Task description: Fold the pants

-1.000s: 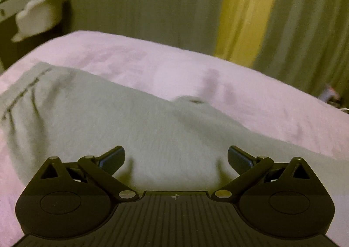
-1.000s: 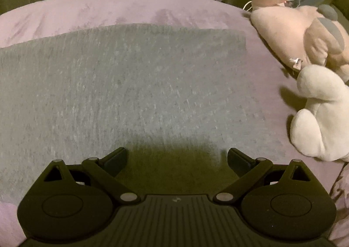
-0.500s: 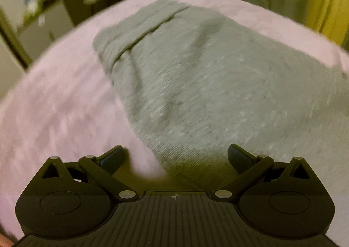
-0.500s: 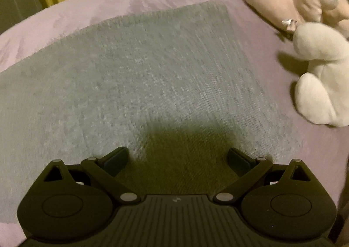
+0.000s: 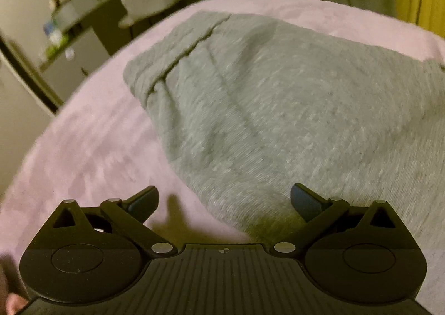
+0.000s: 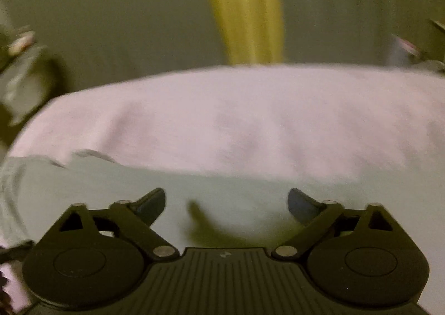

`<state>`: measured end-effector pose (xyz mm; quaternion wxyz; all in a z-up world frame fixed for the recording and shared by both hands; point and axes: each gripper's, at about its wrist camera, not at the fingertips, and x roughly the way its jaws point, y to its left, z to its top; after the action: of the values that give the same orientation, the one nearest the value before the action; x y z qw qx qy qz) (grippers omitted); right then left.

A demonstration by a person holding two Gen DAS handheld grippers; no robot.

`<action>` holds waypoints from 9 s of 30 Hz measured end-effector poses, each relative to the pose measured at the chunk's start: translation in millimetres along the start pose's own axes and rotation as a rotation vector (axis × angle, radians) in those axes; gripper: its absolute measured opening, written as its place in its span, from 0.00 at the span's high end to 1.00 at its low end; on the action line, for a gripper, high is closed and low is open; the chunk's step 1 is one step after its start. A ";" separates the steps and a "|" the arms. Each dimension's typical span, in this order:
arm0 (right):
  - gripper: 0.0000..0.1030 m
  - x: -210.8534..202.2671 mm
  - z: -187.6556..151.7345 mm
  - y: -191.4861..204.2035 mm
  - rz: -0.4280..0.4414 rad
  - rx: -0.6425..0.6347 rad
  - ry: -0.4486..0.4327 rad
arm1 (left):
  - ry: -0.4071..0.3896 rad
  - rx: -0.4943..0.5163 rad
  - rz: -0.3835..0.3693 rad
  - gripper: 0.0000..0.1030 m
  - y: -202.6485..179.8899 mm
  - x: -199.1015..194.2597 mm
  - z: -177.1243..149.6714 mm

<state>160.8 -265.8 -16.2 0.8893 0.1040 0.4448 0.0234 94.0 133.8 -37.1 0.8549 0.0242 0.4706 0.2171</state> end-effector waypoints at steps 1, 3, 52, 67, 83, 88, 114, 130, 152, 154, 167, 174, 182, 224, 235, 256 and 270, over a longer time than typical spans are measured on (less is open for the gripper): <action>0.25 9.1 6.8 18.6 0.033 -0.034 -0.001 | 0.013 -0.033 -0.027 0.00 6.2 2.4 -0.6; 0.47 35.2 20.6 49.3 0.049 -0.112 0.014 | 0.031 -0.083 -0.070 0.00 17.5 6.9 -3.0; 0.79 -63.0 -60.8 -61.7 -0.302 -0.004 -0.034 | 0.003 -0.182 -0.041 0.00 28.8 19.9 0.4; 0.35 -211.1 -231.7 -298.8 -0.474 0.831 -0.121 | 0.023 -0.180 -0.055 0.00 31.4 20.0 4.7; 0.65 -196.5 -235.7 -332.0 -0.252 1.000 -0.261 | 0.032 -0.204 -0.072 0.00 34.8 21.2 3.0; 0.71 -196.8 -245.9 -341.9 -0.214 1.051 -0.288 | 0.036 -0.213 -0.078 0.00 36.3 21.5 2.7; 0.87 -201.6 -212.4 -321.6 -0.254 0.867 -0.303 | -0.094 -0.217 0.047 0.00 30.9 -21.5 -6.4; 0.88 -225.8 -85.3 -80.2 -0.246 0.029 -0.432 | -0.127 -0.111 -0.249 0.00 -12.4 -66.5 -37.8; 0.46 -138.9 -154.9 -5.8 0.058 0.131 -0.103 | -0.159 0.101 -0.407 0.00 -46.3 -92.6 -36.9; 0.34 -150.6 -157.0 -22.5 0.044 0.179 -0.123 | -0.171 0.216 -0.511 0.00 -75.9 -111.8 -35.1; 0.12 -198.6 -183.3 -129.2 -0.092 0.402 -0.240 | 0.165 0.590 -0.809 0.00 -283.2 -97.0 3.3; 0.10 -187.1 -174.8 -150.8 -0.275 0.386 -0.166 | 0.118 0.608 -0.749 0.00 -308.3 -104.7 -7.9; 0.09 -167.3 -172.9 -166.6 -0.326 0.468 -0.119 | 0.022 0.727 -0.764 0.09 -316.8 -118.6 -28.6; 0.05 -163.2 -170.0 -86.4 -0.283 0.235 -0.024 | 0.209 0.141 -0.774 0.50 -108.7 -72.4 -34.1; 0.05 -136.0 -177.6 -88.5 -0.239 0.260 0.029 | 0.131 0.283 -0.795 0.47 -146.6 -81.3 -39.4; 0.04 -144.2 -174.7 -64.7 -0.274 0.113 0.061 | 0.023 0.258 -0.672 0.61 -89.3 -99.0 -51.4; 0.04 -110.3 -191.8 -50.4 -0.207 0.083 0.047 | -0.030 0.337 -0.570 0.39 -108.3 -105.9 -50.8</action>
<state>-61.0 -298.4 -51.6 0.8712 0.0934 0.4746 -0.0845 41.3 -14.2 -7.9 0.8721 0.0357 0.4750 -0.1118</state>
